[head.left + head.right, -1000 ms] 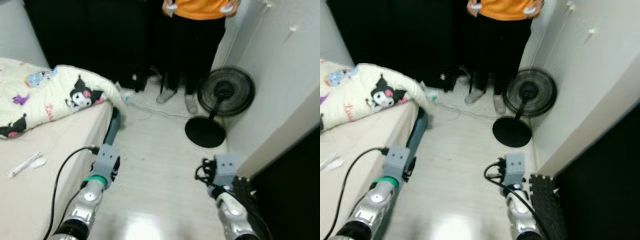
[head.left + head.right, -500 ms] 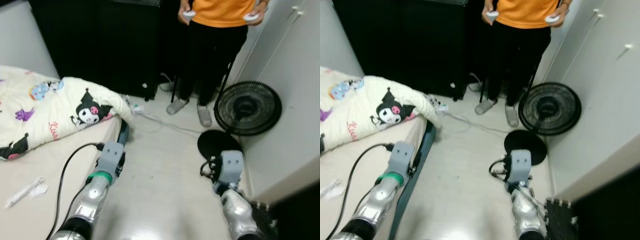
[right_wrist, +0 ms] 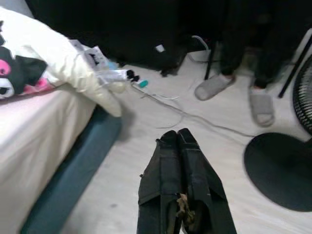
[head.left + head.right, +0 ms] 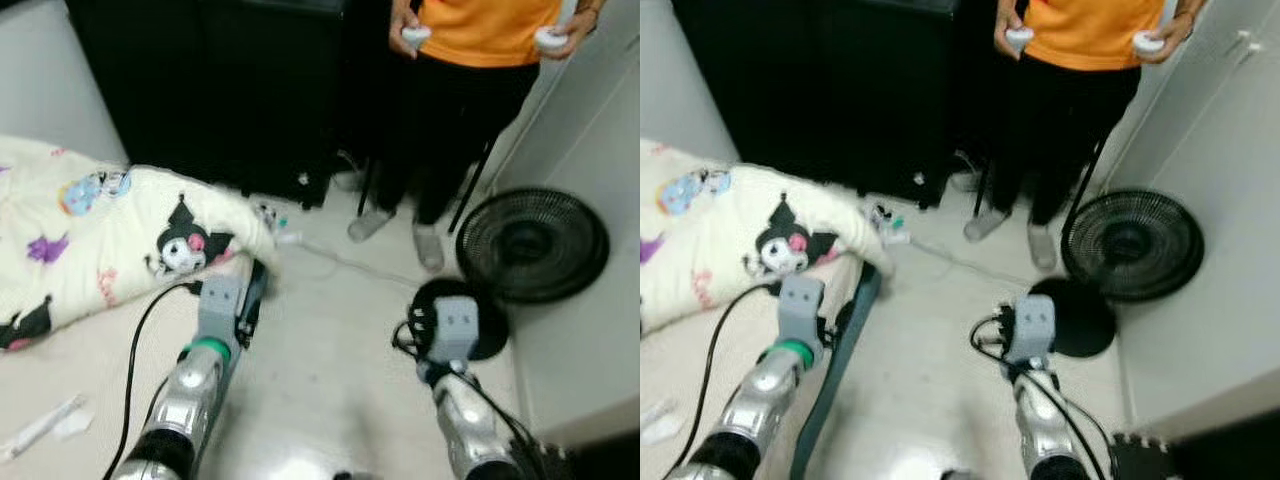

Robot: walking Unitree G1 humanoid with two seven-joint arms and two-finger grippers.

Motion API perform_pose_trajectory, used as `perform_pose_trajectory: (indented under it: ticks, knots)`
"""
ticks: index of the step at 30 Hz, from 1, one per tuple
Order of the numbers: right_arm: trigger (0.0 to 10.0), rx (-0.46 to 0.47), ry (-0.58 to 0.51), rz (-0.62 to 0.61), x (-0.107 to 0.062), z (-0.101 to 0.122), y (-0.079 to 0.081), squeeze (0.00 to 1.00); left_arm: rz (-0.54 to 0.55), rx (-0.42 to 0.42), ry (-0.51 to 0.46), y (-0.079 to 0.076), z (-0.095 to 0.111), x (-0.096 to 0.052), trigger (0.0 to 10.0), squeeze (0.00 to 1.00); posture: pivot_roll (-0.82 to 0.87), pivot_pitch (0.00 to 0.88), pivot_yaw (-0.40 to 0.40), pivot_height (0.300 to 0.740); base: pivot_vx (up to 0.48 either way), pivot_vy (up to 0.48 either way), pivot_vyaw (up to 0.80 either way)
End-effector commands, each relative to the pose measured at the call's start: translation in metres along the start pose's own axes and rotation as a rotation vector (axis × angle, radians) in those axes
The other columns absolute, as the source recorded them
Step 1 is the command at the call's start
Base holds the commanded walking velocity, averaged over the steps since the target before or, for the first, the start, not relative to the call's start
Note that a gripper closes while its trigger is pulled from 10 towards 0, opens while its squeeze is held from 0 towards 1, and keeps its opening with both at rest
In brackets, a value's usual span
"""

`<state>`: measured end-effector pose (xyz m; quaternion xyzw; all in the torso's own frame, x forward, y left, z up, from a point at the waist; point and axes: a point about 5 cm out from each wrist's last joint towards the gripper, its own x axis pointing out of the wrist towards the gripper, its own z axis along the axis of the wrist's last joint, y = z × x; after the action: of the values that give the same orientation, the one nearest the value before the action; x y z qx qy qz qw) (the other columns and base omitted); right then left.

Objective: Clean up the room

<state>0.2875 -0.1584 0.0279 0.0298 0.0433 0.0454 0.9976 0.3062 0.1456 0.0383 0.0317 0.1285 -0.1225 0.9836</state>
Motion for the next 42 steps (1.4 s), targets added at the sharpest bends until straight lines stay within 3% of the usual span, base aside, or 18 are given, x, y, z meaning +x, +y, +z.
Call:
perform_pose_trajectory:
  ticks: [1, 5, 13, 23, 37, 42]
  knots:
    - [10.0, 0.024, 0.016, -0.026, -0.006, -0.006, -0.003, 0.0, -0.095, 0.036, 0.015, -0.011, -0.005, -0.003, 10.0, 0.0, -0.05, 0.028, 0.042, 0.74, 0.0, 0.0, 0.0]
    - [10.0, -0.042, 0.031, -0.032, -0.006, -0.008, -0.001, 0.0, -0.14, 0.105, 0.022, -0.018, -0.009, -0.005, 10.0, 0.0, -0.05, 0.025, 0.044, 0.74, 0.0, 0.0, 0.0]
    - [10.0, 0.029, 0.049, 0.006, -0.01, -0.014, -0.002, 0.0, -0.212, 0.117, 0.037, -0.026, -0.007, -0.007, 10.0, 0.0, -0.05, 0.019, 0.044, 0.74, 0.0, 0.0, 0.13]
    - [10.0, 0.021, 0.044, 0.006, -0.01, -0.012, -0.003, 0.0, -0.171, 0.138, -0.021, -0.031, 0.009, 0.003, 10.0, 0.0, -0.05, 0.025, 0.047, 0.74, 0.0, 0.0, 0.61]
    - [10.0, 0.032, 0.03, -0.011, -0.012, -0.011, -0.009, 0.0, -0.158, 0.149, -0.015, -0.032, 0.01, 0.004, 10.0, 0.0, -0.05, 0.037, 0.049, 0.74, 0.0, 0.0, 0.66]
    - [10.0, 0.006, 0.046, 0.037, -0.012, -0.013, -0.003, 0.0, -0.146, 0.153, -0.017, -0.032, 0.01, 0.004, 10.0, 0.0, -0.05, 0.042, 0.046, 0.74, 0.0, 0.0, 0.28]
